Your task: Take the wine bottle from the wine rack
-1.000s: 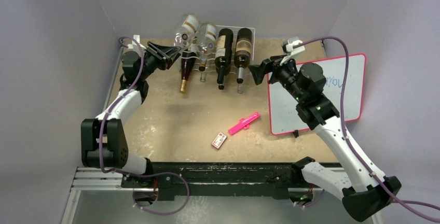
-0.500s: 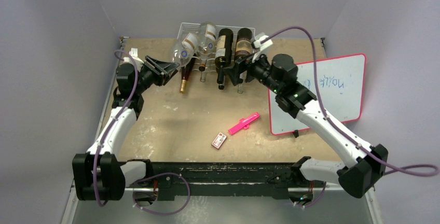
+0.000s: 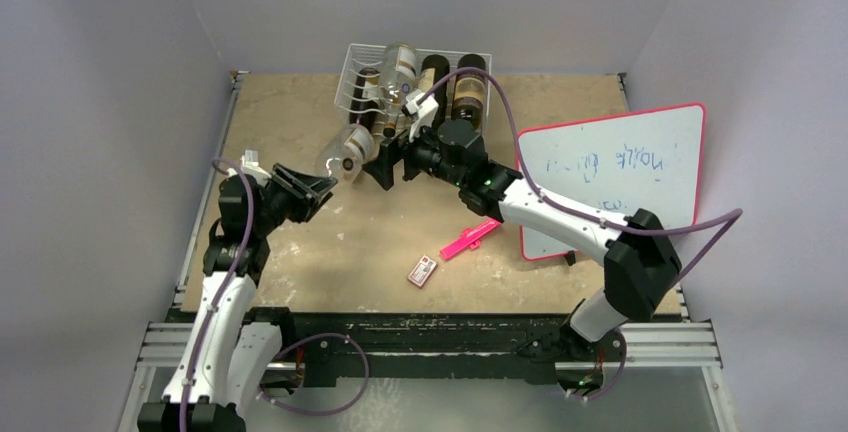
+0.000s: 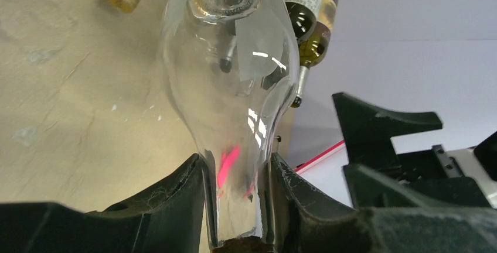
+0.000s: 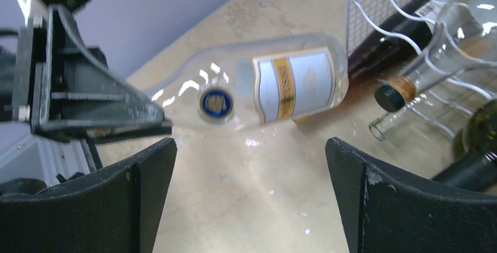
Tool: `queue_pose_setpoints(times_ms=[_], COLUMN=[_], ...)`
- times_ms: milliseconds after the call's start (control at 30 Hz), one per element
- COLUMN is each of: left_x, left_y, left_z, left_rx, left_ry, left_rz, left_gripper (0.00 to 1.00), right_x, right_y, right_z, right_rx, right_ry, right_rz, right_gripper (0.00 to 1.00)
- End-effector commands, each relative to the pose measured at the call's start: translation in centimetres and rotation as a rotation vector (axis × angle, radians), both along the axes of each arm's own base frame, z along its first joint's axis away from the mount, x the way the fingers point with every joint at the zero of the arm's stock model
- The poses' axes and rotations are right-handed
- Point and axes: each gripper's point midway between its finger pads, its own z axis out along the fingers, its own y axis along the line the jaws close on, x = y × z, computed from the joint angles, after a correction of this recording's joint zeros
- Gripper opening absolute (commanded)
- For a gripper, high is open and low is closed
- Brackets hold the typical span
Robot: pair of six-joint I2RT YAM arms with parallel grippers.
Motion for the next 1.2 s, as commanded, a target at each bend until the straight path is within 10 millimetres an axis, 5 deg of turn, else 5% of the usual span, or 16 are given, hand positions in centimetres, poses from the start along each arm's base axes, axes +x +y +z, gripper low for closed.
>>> queue_pose_setpoints(times_ms=[0, 333, 733, 933, 1167], left_x=[-1.2, -4.9, -7.1, -6.2, -3.8], left_y=[0.7, 3.4, 6.0, 6.3, 8.4], left_z=[7.4, 4.6, 5.2, 4.0, 5.8], left_rx=[0.054, 0.128, 0.102, 0.020, 0.014], left_ry=[-0.304, -0.078, 0.237, 0.447, 0.556], left_rz=[0.030, 0.179, 0.374, 0.465, 0.634], left_gripper=[0.00, 0.00, 0.00, 0.00, 0.00], right_x=[0.3, 0.1, -0.1, -0.5, -0.7], right_y=[2.6, 5.5, 3.1, 1.6, 0.4], right_z=[6.4, 3.5, 4.2, 4.6, 4.6], right_rx=[0.217, 0.210, 0.189, 0.183, 0.163], right_ry=[-0.038, 0.057, 0.006, -0.013, -0.029], right_rz=[0.054, 0.120, 0.049, 0.010, -0.019], right_gripper=[0.99, 0.97, 0.98, 0.98, 0.98])
